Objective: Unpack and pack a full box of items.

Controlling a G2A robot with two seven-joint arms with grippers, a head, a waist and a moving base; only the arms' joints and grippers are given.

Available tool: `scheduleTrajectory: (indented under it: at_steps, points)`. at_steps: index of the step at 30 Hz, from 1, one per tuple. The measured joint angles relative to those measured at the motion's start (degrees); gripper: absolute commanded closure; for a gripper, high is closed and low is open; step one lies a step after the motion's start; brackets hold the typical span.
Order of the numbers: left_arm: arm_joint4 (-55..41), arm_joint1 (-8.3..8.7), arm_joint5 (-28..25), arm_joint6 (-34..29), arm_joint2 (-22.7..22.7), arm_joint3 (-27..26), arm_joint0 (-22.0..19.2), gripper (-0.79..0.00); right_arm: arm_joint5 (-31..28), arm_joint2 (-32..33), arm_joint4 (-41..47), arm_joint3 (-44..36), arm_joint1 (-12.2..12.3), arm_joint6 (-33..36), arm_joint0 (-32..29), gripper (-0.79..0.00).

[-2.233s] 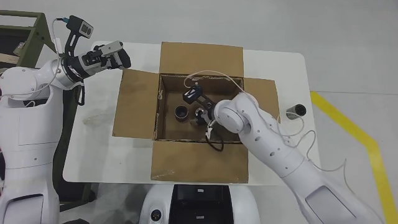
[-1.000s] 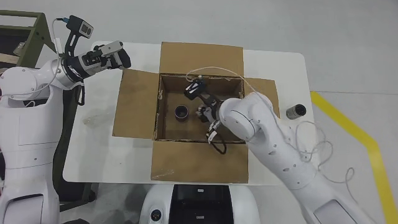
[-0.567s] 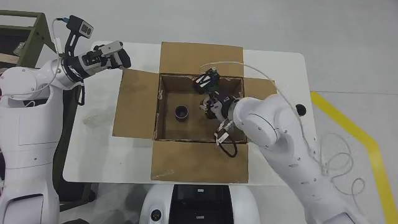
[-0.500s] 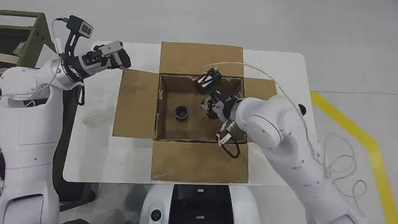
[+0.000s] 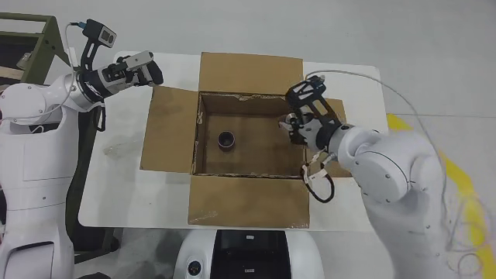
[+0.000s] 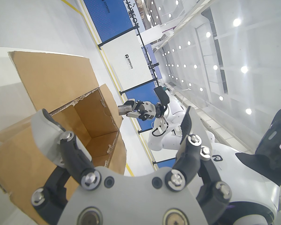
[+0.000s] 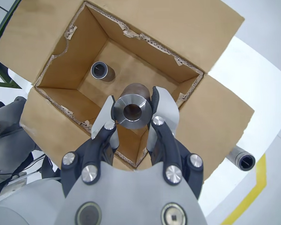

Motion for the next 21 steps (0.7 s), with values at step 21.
scheduleTrajectory:
  at_steps: [21]
  points:
    - [0.0, 0.0, 0.0, 0.0, 0.0, 0.0, 0.0, -0.785, 2.79, 14.99, -1.37, -5.61, 2.36, 2.11, -9.32, 0.0]
